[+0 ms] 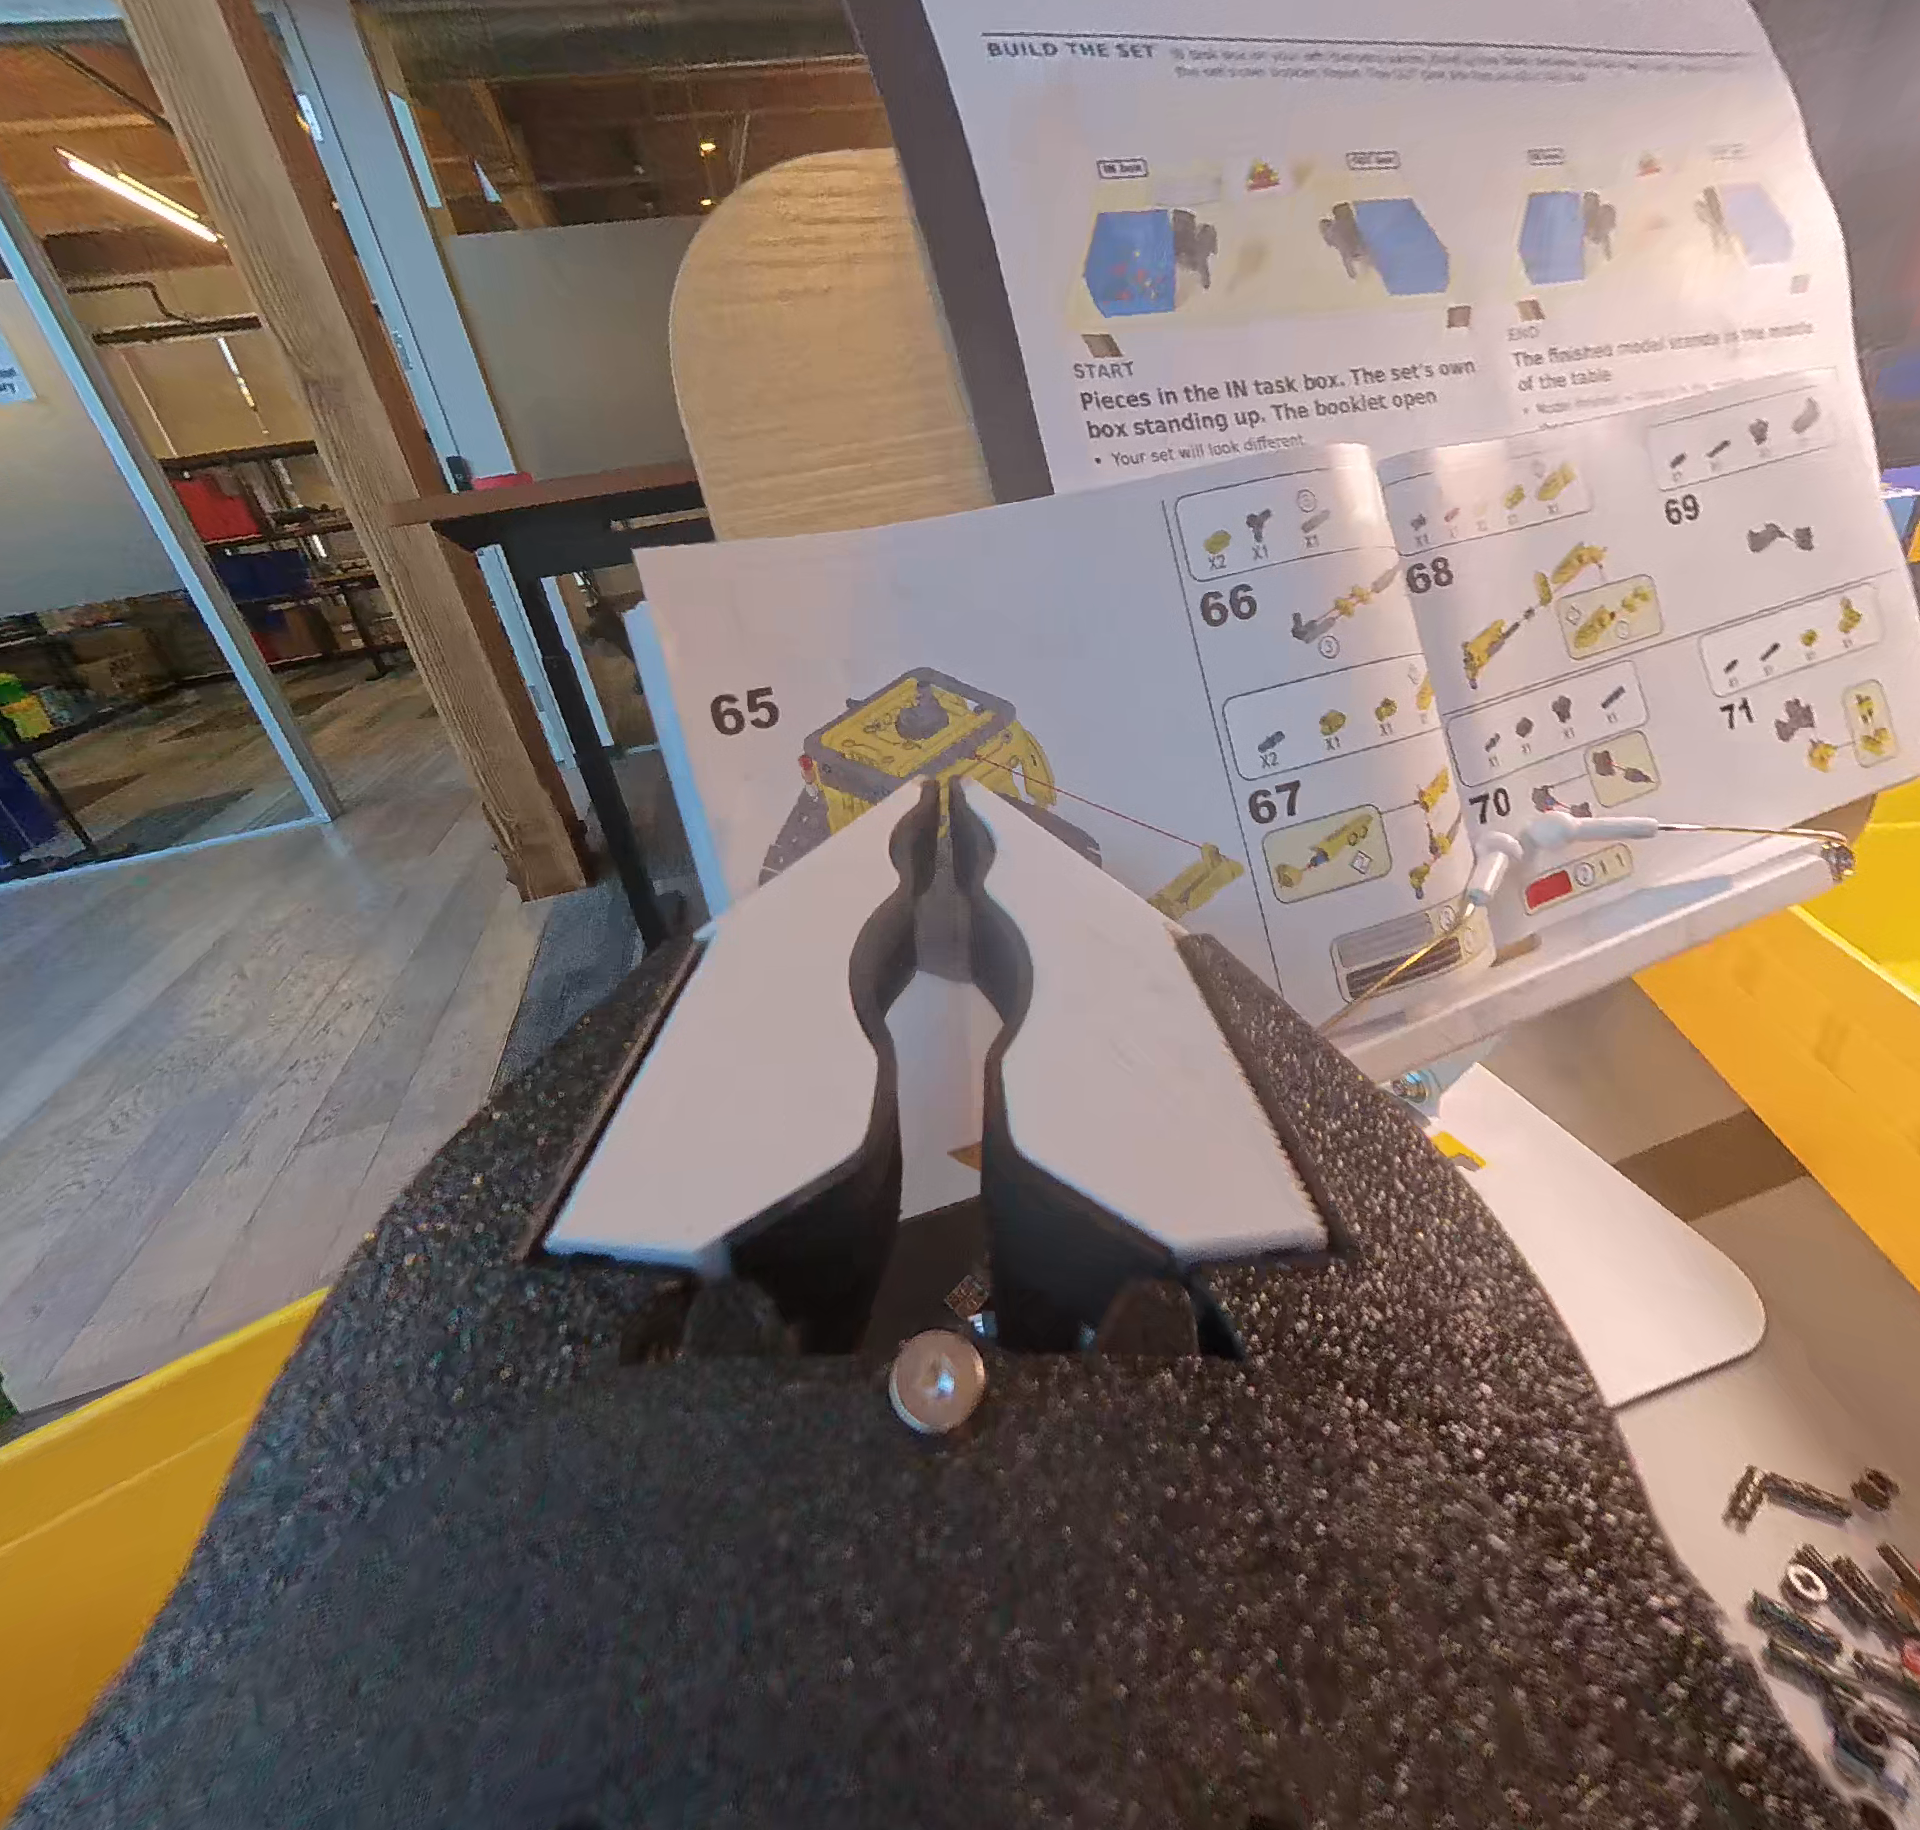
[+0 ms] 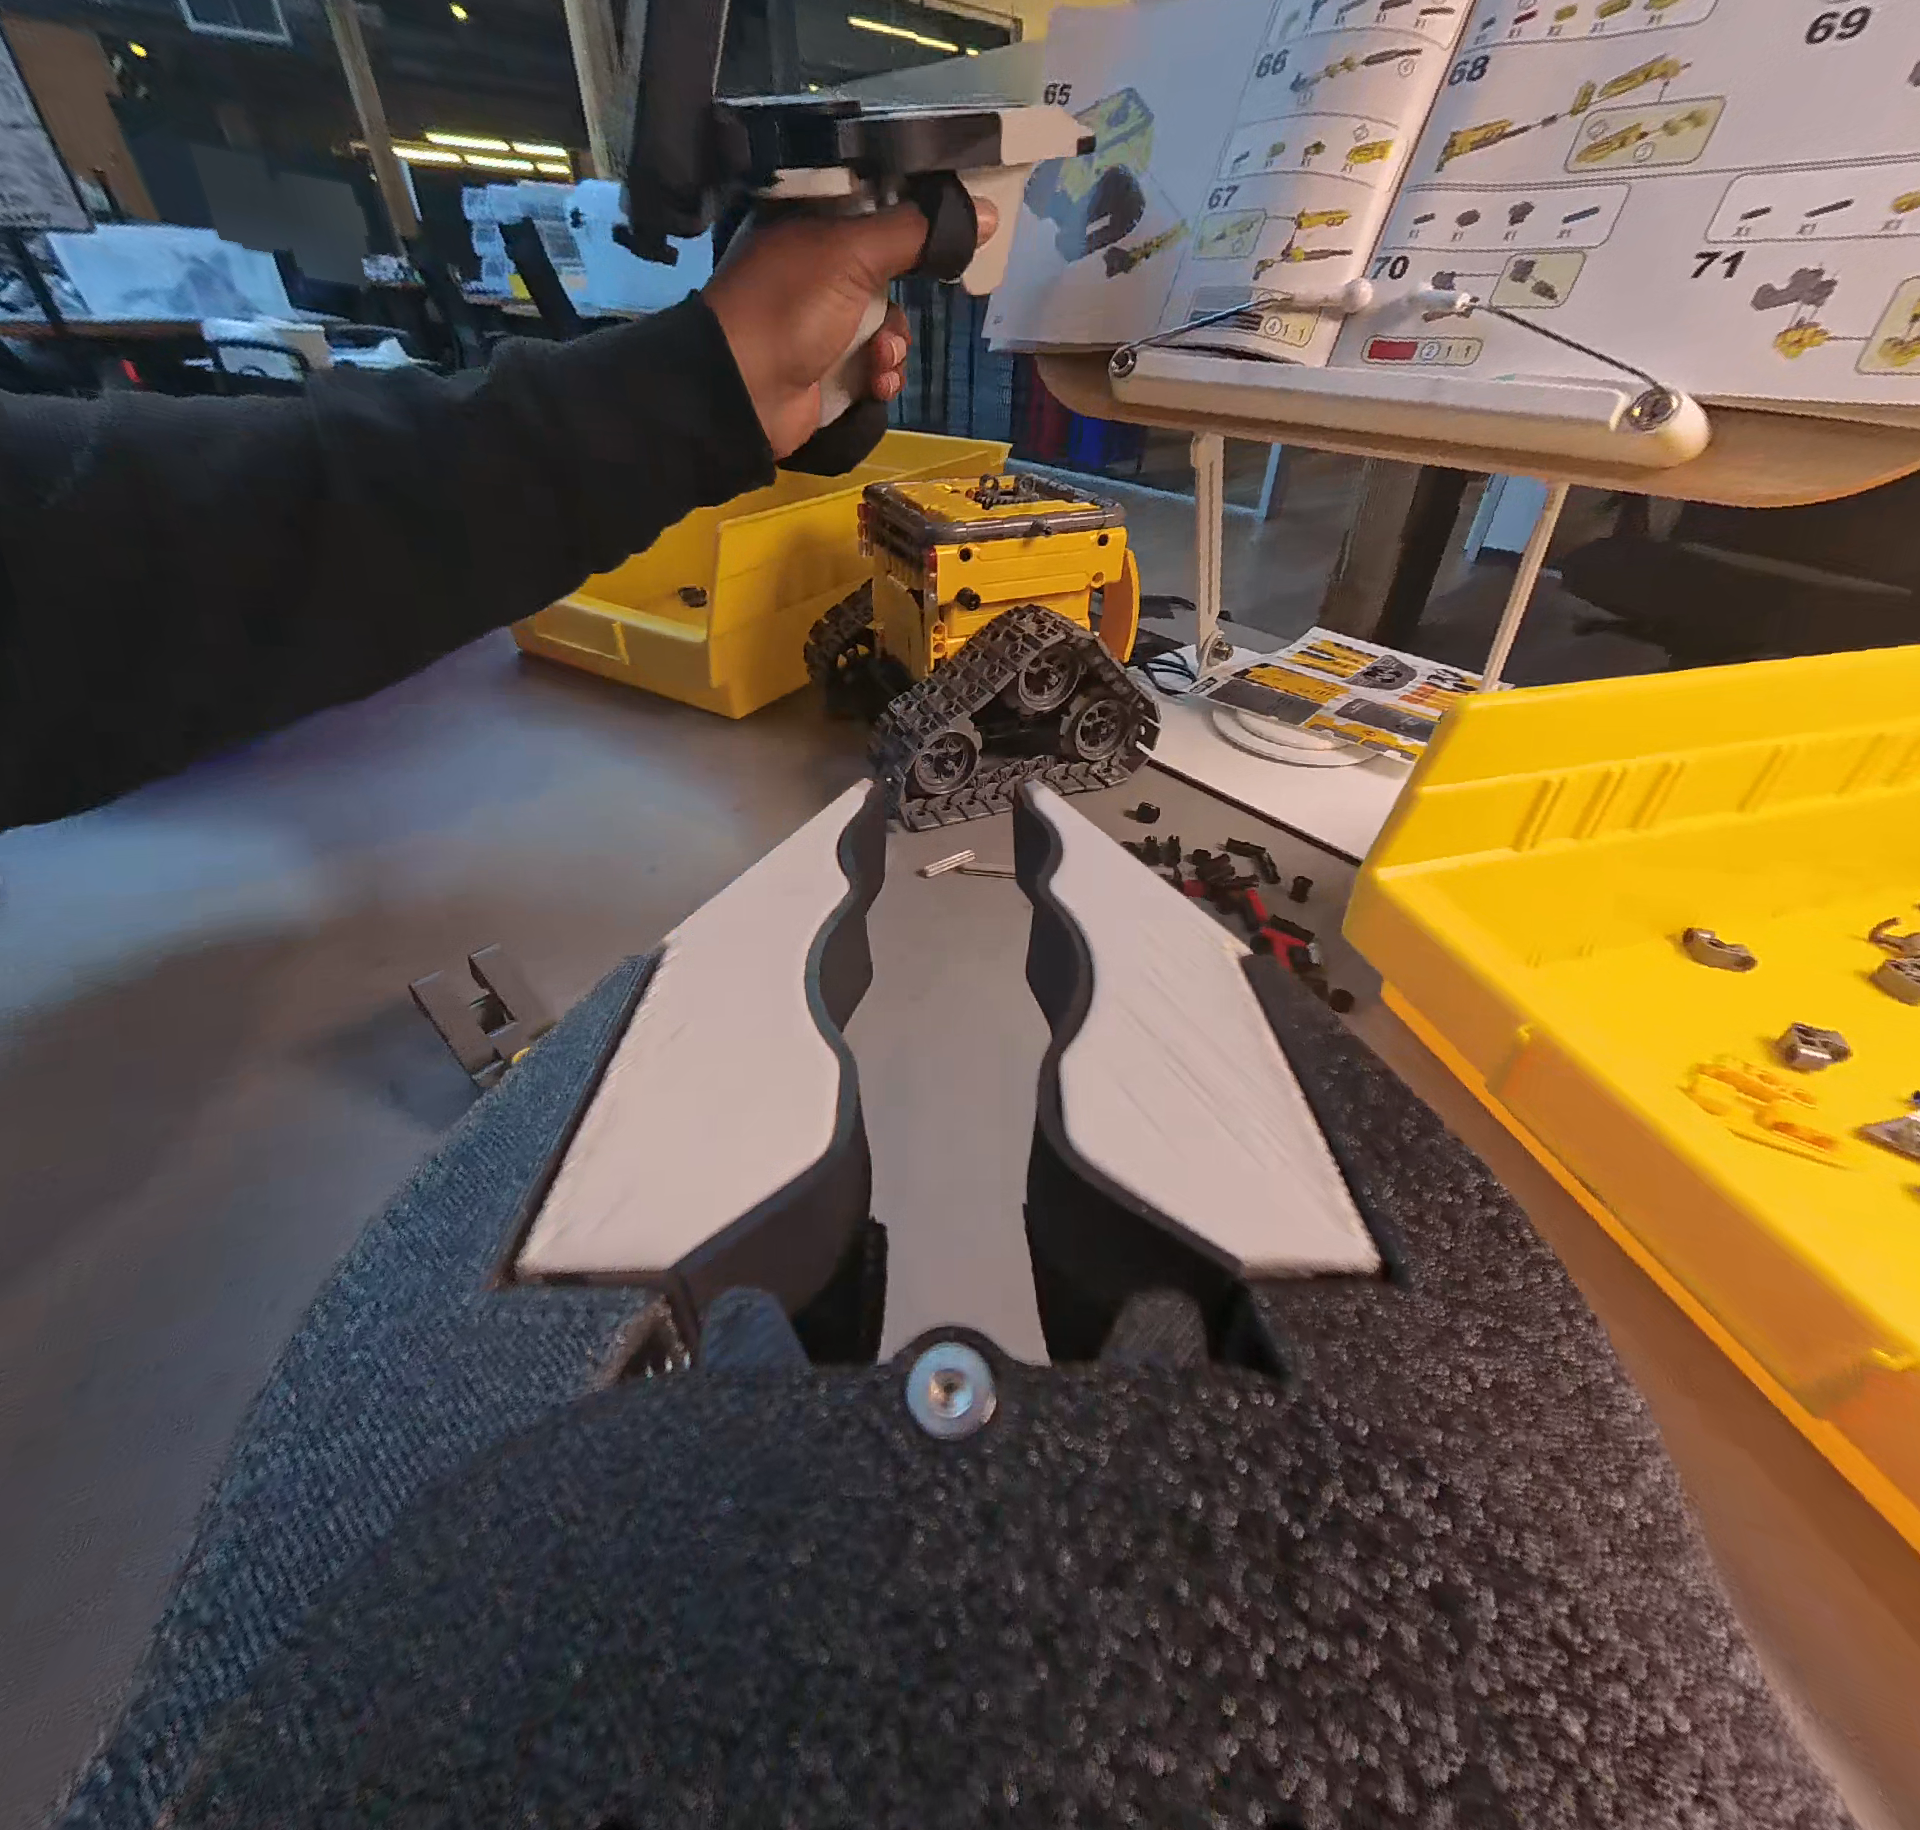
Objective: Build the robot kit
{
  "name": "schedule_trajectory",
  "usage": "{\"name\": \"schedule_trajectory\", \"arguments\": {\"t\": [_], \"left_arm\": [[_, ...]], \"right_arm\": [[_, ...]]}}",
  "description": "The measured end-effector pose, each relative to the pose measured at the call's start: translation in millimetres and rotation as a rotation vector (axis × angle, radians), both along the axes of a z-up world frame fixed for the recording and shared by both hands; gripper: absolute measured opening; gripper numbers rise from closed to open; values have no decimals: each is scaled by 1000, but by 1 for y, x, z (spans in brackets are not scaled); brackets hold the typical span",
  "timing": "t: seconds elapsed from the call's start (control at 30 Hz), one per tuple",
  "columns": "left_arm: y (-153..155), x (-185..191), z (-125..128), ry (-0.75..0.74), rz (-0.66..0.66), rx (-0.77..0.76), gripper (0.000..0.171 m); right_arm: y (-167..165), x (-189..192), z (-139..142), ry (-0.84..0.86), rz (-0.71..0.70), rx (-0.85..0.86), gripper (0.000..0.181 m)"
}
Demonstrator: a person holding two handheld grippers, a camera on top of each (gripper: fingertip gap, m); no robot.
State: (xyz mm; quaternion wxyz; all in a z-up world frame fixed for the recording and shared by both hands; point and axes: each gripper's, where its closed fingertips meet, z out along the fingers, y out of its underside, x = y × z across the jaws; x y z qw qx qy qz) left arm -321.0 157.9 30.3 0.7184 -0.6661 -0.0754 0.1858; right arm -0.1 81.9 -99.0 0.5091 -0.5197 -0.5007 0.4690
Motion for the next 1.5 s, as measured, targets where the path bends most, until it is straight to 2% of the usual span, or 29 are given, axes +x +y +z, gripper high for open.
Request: {"name": "schedule_trajectory", "arguments": {"t": [0.13,0.5,0.67,0.73,0.87,1.0,1.13,1.2,1.27,1.4,1.5], "left_arm": [[9,-7,-4,-30,10,6,0],[8,-17,-14,-16,28,-23,0],[-18,-3,-6,-10,4,23,3],[-32,10,-11,-15,-32,11,9],[-58,34,-44,-47,-146,-144,34],[-80,60,-87,-187,-289,-315,68],[-81,69,-129,-181,-270,-458,99],[-78,66,-143,-135,-230,-531,94],[-76,66,-146,-96,-199,-551,90],[-81,71,-146,-63,-174,-591,59],[-87,68,-146,-17,-132,-616,43]], "right_arm": [[2,2,-8,-14,-1,18,24],[1,0,-7,-6,13,1,24],[4,2,-6,4,3,-13,24],[4,2,-6,5,2,-13,24],[2,1,-7,-2,10,-5,24],[1,0,-9,-14,13,-9,24],[-2,-1,-10,-24,21,-7,24],[-4,-1,-11,-28,23,3,24],[-5,0,-11,-30,22,12,24],[-5,3,-12,-40,15,20,24],[-6,1,-14,-55,15,23,24]]}}
